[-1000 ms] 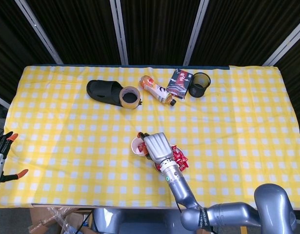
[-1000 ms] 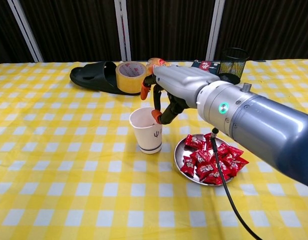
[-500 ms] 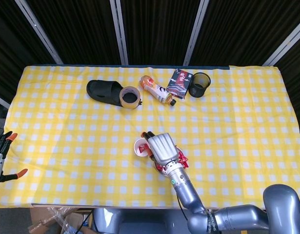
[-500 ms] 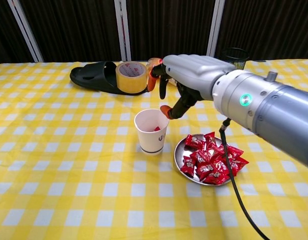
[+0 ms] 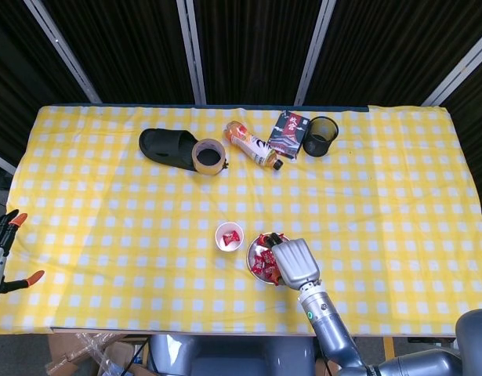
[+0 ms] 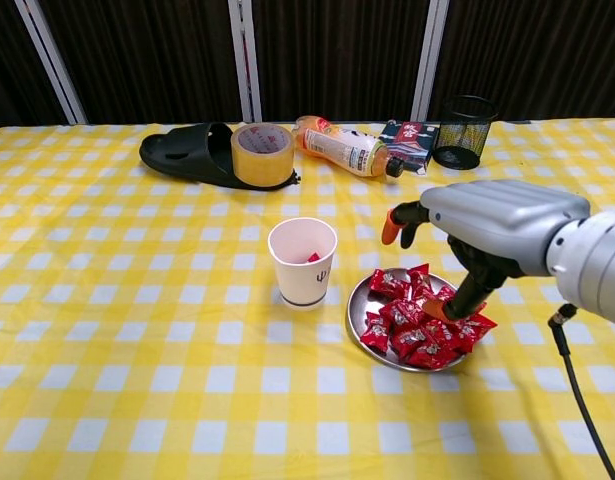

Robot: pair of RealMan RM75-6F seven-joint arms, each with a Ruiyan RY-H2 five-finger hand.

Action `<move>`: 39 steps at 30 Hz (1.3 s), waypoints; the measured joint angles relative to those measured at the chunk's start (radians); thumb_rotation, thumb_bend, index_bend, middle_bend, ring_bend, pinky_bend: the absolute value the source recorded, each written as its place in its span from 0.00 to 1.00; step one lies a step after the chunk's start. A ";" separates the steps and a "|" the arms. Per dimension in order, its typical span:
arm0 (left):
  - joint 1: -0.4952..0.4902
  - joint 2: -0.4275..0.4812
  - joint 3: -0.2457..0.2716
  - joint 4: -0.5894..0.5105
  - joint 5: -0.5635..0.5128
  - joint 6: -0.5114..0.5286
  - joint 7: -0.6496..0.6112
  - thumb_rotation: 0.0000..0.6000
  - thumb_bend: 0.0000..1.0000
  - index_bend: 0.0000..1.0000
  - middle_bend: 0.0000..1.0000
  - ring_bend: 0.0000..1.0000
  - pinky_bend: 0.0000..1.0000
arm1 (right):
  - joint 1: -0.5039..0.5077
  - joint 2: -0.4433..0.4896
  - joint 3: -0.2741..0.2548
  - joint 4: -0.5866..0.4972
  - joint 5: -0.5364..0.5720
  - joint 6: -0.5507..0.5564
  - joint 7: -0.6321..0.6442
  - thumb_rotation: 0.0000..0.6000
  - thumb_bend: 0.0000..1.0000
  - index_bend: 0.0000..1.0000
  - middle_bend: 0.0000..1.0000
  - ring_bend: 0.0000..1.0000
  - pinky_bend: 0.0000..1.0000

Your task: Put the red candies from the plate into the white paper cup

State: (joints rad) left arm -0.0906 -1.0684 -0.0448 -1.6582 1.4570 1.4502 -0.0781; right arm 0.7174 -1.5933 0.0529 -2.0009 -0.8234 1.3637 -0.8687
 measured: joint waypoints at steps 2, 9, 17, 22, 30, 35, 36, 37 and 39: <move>0.003 -0.002 0.000 0.001 0.004 0.008 0.002 1.00 0.03 0.00 0.00 0.00 0.00 | -0.008 -0.011 -0.012 0.009 -0.002 0.002 0.001 1.00 0.33 0.21 0.23 0.76 0.83; 0.008 -0.008 0.000 0.006 0.008 0.019 0.007 1.00 0.04 0.00 0.00 0.00 0.00 | -0.032 -0.045 -0.034 0.040 -0.010 0.011 -0.009 1.00 0.33 0.17 0.21 0.77 0.83; 0.007 -0.010 -0.002 0.005 0.003 0.015 0.013 1.00 0.04 0.00 0.00 0.00 0.00 | -0.043 -0.054 -0.036 0.054 -0.011 -0.001 -0.015 1.00 0.33 0.14 0.19 0.77 0.83; 0.007 -0.010 -0.003 0.005 0.000 0.013 0.014 1.00 0.04 0.00 0.00 0.00 0.00 | -0.048 -0.065 -0.037 0.062 -0.009 -0.015 -0.013 1.00 0.32 0.11 0.18 0.77 0.83; 0.007 -0.008 -0.002 0.005 0.000 0.011 0.010 1.00 0.04 0.00 0.00 0.00 0.00 | -0.054 -0.085 -0.034 0.082 0.007 -0.028 -0.016 1.00 0.31 0.10 0.18 0.77 0.83; 0.008 -0.007 -0.003 0.005 0.001 0.012 0.008 1.00 0.04 0.00 0.00 0.00 0.00 | -0.058 -0.103 -0.026 0.117 0.016 -0.039 -0.006 1.00 0.31 0.10 0.18 0.77 0.83; 0.008 -0.007 -0.003 0.005 0.001 0.013 0.008 1.00 0.04 0.00 0.00 0.00 0.00 | -0.059 -0.107 -0.022 0.125 0.018 -0.043 0.000 1.00 0.31 0.10 0.18 0.77 0.83; 0.008 -0.007 -0.003 0.005 0.001 0.013 0.008 1.00 0.04 0.00 0.00 0.00 0.00 | -0.060 -0.110 -0.019 0.131 0.018 -0.046 0.004 1.00 0.31 0.11 0.18 0.77 0.83; 0.008 -0.008 -0.003 0.005 0.000 0.013 0.009 1.00 0.04 0.00 0.00 0.00 0.00 | -0.061 -0.114 -0.012 0.142 0.017 -0.050 0.009 1.00 0.31 0.11 0.18 0.77 0.83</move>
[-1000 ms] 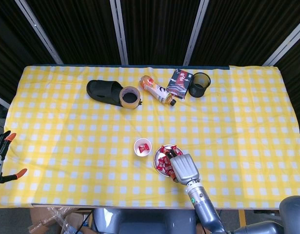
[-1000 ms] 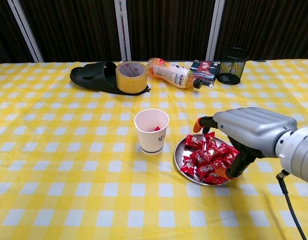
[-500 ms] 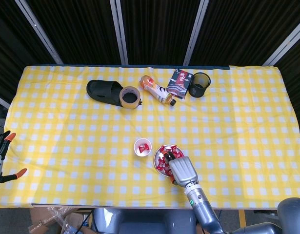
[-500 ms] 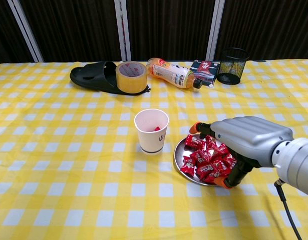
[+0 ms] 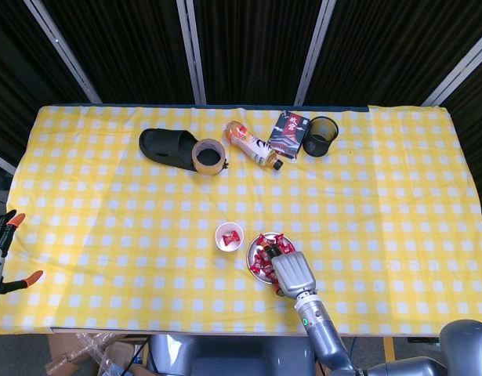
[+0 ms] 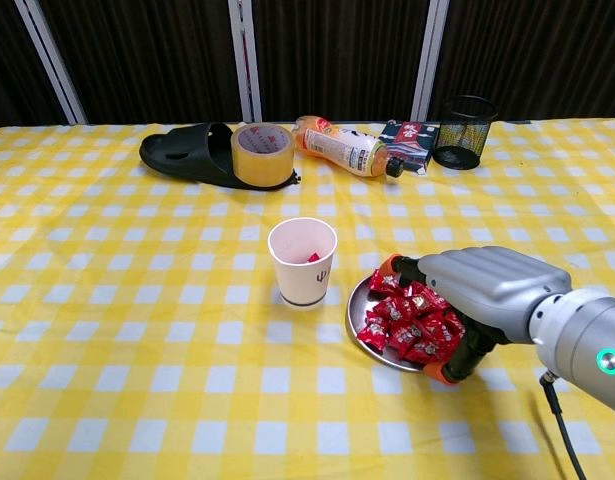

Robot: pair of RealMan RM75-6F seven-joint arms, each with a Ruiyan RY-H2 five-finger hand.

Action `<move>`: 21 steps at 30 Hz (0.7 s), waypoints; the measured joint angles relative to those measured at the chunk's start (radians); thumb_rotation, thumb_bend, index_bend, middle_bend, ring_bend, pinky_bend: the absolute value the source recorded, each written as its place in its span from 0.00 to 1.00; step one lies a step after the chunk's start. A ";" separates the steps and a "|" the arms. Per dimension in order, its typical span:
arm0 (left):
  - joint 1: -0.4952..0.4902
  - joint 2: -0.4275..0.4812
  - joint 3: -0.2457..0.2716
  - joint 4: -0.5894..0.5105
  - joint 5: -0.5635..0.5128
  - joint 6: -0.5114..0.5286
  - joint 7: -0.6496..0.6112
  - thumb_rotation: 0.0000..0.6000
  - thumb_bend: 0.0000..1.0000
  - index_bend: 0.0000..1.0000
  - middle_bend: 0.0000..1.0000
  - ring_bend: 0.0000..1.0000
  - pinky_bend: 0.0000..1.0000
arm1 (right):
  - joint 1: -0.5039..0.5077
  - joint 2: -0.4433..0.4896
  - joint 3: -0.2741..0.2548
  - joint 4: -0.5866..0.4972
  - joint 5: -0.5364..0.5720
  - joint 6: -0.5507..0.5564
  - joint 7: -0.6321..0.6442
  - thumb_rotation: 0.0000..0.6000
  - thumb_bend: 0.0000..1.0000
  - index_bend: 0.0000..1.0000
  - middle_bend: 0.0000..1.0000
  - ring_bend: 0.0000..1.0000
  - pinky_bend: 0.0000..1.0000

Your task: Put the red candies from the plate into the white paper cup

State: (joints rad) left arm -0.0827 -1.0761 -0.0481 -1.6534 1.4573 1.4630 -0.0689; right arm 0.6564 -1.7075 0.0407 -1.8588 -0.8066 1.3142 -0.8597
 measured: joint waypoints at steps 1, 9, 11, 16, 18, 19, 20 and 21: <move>0.000 0.000 0.000 0.000 0.000 -0.001 0.000 1.00 0.04 0.00 0.00 0.00 0.00 | -0.001 -0.001 0.003 0.004 -0.001 -0.001 0.003 1.00 0.31 0.12 0.18 0.77 0.83; -0.001 0.000 0.000 -0.001 -0.004 -0.006 0.002 1.00 0.04 0.00 0.00 0.00 0.00 | -0.005 -0.007 0.010 0.020 -0.009 -0.016 0.014 1.00 0.31 0.18 0.18 0.77 0.83; -0.001 0.001 0.000 -0.002 -0.004 -0.006 0.004 1.00 0.04 0.00 0.00 0.00 0.00 | -0.005 -0.009 0.011 0.024 -0.007 -0.020 0.013 1.00 0.31 0.19 0.18 0.77 0.83; -0.001 0.001 0.000 -0.003 -0.007 -0.007 0.004 1.00 0.04 0.00 0.00 0.00 0.00 | -0.002 -0.014 0.015 0.031 0.000 -0.035 0.010 1.00 0.32 0.22 0.18 0.77 0.83; -0.001 0.001 -0.001 -0.004 -0.007 -0.007 0.004 1.00 0.04 0.00 0.00 0.00 0.00 | -0.001 -0.015 0.018 0.035 0.003 -0.039 0.010 1.00 0.34 0.27 0.20 0.77 0.83; -0.001 0.001 -0.001 -0.004 -0.008 -0.007 0.004 1.00 0.04 0.00 0.00 0.00 0.00 | 0.000 -0.016 0.021 0.037 0.004 -0.041 0.010 1.00 0.36 0.31 0.22 0.77 0.83; -0.001 0.001 -0.001 -0.004 -0.008 -0.008 0.004 1.00 0.04 0.00 0.00 0.00 0.00 | 0.000 -0.017 0.023 0.039 0.005 -0.041 0.011 1.00 0.38 0.33 0.24 0.78 0.83; -0.001 0.001 -0.001 -0.004 -0.008 -0.008 0.004 1.00 0.04 0.00 0.00 0.00 0.00 | 0.001 -0.019 0.026 0.041 0.005 -0.042 0.013 1.00 0.39 0.35 0.26 0.78 0.83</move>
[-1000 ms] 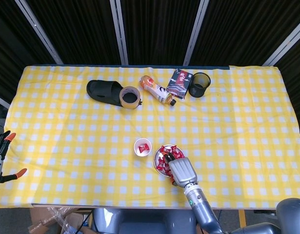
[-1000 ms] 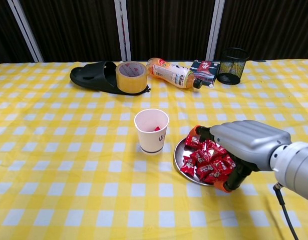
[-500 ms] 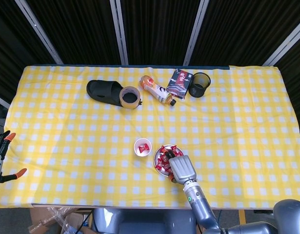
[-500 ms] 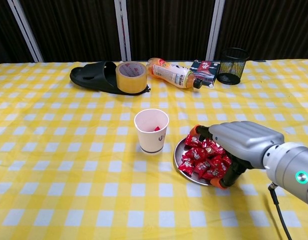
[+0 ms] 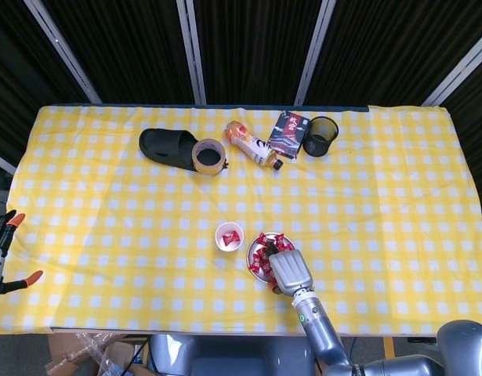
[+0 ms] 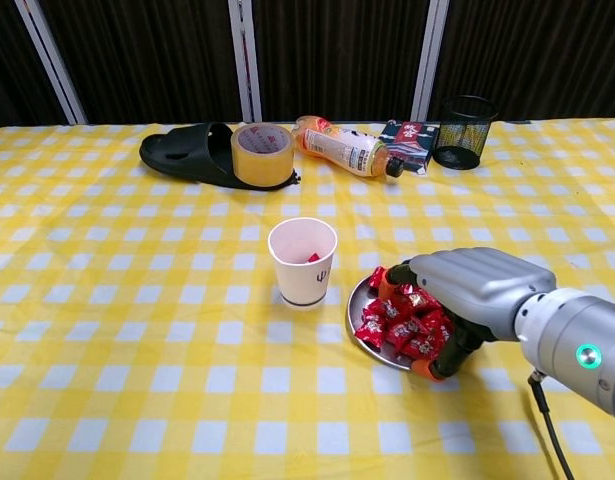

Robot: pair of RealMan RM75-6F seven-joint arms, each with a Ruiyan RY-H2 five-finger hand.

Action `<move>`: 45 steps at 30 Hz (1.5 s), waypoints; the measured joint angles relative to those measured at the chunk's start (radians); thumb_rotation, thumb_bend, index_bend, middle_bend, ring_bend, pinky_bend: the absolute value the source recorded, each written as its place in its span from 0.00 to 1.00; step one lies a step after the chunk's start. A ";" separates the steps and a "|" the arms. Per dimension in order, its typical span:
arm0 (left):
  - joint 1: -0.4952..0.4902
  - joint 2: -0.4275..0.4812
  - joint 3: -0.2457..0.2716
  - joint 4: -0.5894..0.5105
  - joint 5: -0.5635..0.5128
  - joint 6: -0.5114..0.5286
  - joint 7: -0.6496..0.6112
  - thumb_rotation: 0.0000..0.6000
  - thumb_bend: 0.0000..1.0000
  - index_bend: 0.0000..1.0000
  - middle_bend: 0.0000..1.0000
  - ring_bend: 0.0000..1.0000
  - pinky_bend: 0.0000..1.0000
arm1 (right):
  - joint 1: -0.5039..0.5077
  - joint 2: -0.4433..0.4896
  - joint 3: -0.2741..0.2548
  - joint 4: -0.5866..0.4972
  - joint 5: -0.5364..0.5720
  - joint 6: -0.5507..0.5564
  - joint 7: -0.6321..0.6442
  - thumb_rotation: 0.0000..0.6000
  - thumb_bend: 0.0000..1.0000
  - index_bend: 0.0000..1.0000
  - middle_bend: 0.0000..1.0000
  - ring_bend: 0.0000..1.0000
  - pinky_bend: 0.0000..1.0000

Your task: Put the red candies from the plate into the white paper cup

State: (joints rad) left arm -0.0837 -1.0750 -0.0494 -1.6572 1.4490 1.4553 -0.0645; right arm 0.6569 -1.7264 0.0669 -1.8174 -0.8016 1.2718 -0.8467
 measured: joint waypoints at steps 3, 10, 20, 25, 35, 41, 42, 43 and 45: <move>0.000 0.000 0.000 0.000 -0.001 0.000 -0.001 1.00 0.04 0.00 0.00 0.00 0.00 | 0.000 -0.004 0.003 0.008 -0.009 -0.003 0.007 1.00 0.42 0.40 0.31 0.78 0.83; 0.000 0.001 0.000 0.000 -0.001 -0.002 -0.002 1.00 0.04 0.00 0.00 0.00 0.00 | 0.001 -0.013 0.004 0.024 -0.008 -0.012 0.009 1.00 0.46 0.42 0.35 0.78 0.83; 0.000 0.002 -0.001 -0.001 -0.002 -0.002 -0.005 1.00 0.04 0.00 0.00 0.00 0.00 | 0.002 -0.008 0.003 0.021 -0.001 -0.018 -0.001 1.00 0.46 0.25 0.30 0.78 0.83; 0.000 0.002 -0.001 -0.002 -0.003 -0.002 -0.005 1.00 0.04 0.00 0.00 0.00 0.00 | -0.001 -0.008 0.002 0.021 -0.004 -0.015 0.003 1.00 0.46 0.21 0.28 0.78 0.83; 0.001 0.004 -0.001 -0.005 -0.004 -0.003 -0.005 1.00 0.04 0.00 0.00 0.00 0.00 | -0.004 -0.006 0.002 0.039 0.017 -0.020 -0.004 1.00 0.46 0.23 0.28 0.78 0.83; 0.000 0.004 -0.001 -0.006 -0.006 -0.006 -0.008 1.00 0.04 0.00 0.00 0.00 0.00 | -0.006 -0.009 0.001 0.064 0.039 -0.034 -0.002 1.00 0.46 0.38 0.38 0.79 0.83; 0.000 0.004 -0.002 -0.006 -0.007 -0.007 -0.009 1.00 0.04 0.00 0.00 0.00 0.00 | -0.006 -0.009 0.000 0.066 0.038 -0.035 -0.001 1.00 0.46 0.41 0.43 0.80 0.83; 0.000 0.005 -0.002 -0.006 -0.008 -0.007 -0.009 1.00 0.04 0.00 0.00 0.00 0.00 | -0.007 -0.010 0.000 0.066 0.036 -0.035 0.002 1.00 0.46 0.44 0.46 0.80 0.83; 0.000 0.005 -0.002 -0.007 -0.008 -0.007 -0.009 1.00 0.04 0.00 0.00 0.00 0.00 | -0.008 -0.011 -0.001 0.068 0.031 -0.038 0.007 1.00 0.46 0.48 0.49 0.81 0.83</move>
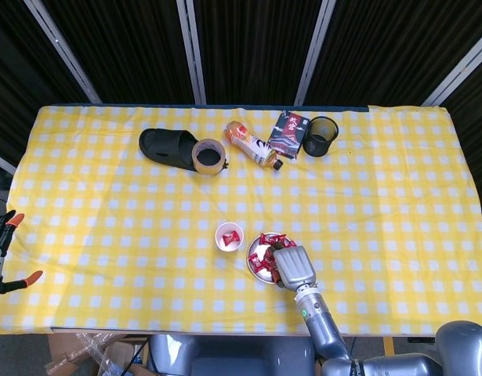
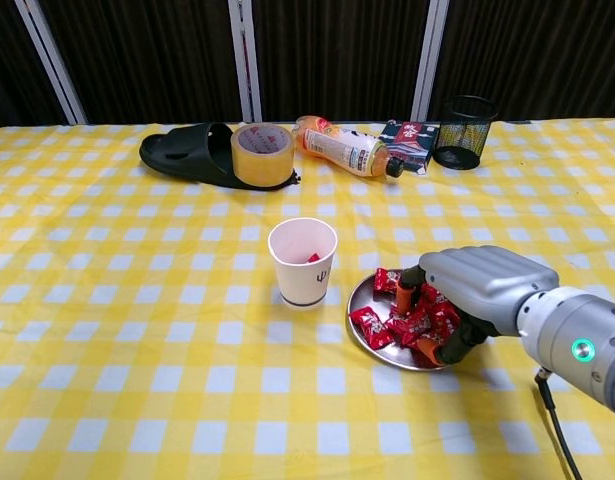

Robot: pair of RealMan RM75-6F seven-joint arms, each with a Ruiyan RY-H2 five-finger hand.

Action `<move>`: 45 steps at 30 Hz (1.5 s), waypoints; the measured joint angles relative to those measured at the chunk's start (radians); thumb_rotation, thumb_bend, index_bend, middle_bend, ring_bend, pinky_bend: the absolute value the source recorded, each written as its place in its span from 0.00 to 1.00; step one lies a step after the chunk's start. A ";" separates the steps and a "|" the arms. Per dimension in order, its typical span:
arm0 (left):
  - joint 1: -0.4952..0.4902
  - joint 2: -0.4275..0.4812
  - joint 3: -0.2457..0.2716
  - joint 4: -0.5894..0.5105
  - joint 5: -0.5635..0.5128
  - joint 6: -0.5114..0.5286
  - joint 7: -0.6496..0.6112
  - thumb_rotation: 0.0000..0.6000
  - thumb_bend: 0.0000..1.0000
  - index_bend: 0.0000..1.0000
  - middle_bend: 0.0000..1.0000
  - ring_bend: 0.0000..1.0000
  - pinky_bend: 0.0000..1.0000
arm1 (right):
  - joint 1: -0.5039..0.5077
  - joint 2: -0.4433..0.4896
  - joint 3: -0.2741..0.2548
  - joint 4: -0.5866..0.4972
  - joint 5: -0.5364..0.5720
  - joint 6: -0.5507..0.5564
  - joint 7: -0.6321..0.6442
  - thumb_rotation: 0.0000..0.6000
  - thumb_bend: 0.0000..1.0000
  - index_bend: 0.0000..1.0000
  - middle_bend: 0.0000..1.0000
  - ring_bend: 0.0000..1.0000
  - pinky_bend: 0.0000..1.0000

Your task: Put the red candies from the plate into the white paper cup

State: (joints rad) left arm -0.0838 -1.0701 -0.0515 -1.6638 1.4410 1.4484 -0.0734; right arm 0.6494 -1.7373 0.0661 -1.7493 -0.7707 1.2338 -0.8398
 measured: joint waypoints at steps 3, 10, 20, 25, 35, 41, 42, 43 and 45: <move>0.000 0.000 0.000 0.000 0.001 0.000 0.000 1.00 0.04 0.00 0.00 0.00 0.00 | -0.001 -0.003 -0.004 0.004 -0.007 -0.004 0.005 1.00 0.46 0.50 0.51 0.81 0.83; 0.001 0.001 0.001 -0.001 0.001 0.000 -0.002 1.00 0.04 0.00 0.00 0.00 0.00 | -0.006 -0.009 -0.010 0.012 -0.028 -0.002 0.013 1.00 0.50 0.56 0.55 0.82 0.83; 0.000 0.002 0.000 -0.002 0.000 -0.002 -0.004 1.00 0.04 0.00 0.00 0.00 0.00 | -0.014 0.004 -0.001 -0.012 -0.085 0.009 0.045 1.00 0.52 0.58 0.56 0.82 0.83; 0.000 0.002 0.000 -0.003 0.000 -0.001 -0.004 1.00 0.04 0.00 0.00 0.00 0.00 | -0.016 0.018 0.004 -0.042 -0.110 0.020 0.049 1.00 0.52 0.58 0.56 0.82 0.83; 0.001 0.001 0.000 -0.004 0.002 0.001 -0.005 1.00 0.04 0.00 0.00 0.00 0.00 | -0.020 0.052 0.030 -0.098 -0.141 0.042 0.053 1.00 0.52 0.58 0.56 0.82 0.83; 0.001 0.002 0.000 -0.004 0.001 -0.001 -0.005 1.00 0.04 0.00 0.00 0.00 0.00 | -0.018 0.067 0.045 -0.119 -0.162 0.051 0.058 1.00 0.52 0.58 0.56 0.82 0.83; 0.001 0.002 0.000 -0.004 0.000 -0.001 -0.005 1.00 0.04 0.00 0.00 0.00 0.00 | -0.017 0.070 0.050 -0.124 -0.168 0.053 0.060 1.00 0.52 0.58 0.56 0.82 0.83; 0.001 0.002 0.000 -0.004 0.000 -0.001 -0.005 1.00 0.04 0.00 0.00 0.00 0.00 | -0.017 0.073 0.054 -0.130 -0.173 0.056 0.061 1.00 0.52 0.58 0.56 0.82 0.83; 0.000 0.003 0.000 -0.005 0.000 -0.002 -0.006 1.00 0.04 0.00 0.00 0.00 0.00 | -0.013 0.081 0.068 -0.147 -0.183 0.060 0.063 1.00 0.52 0.58 0.56 0.82 0.83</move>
State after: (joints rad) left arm -0.0835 -1.0673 -0.0516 -1.6690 1.4408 1.4466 -0.0791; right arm 0.6360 -1.6567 0.1343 -1.8960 -0.9535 1.2940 -0.7767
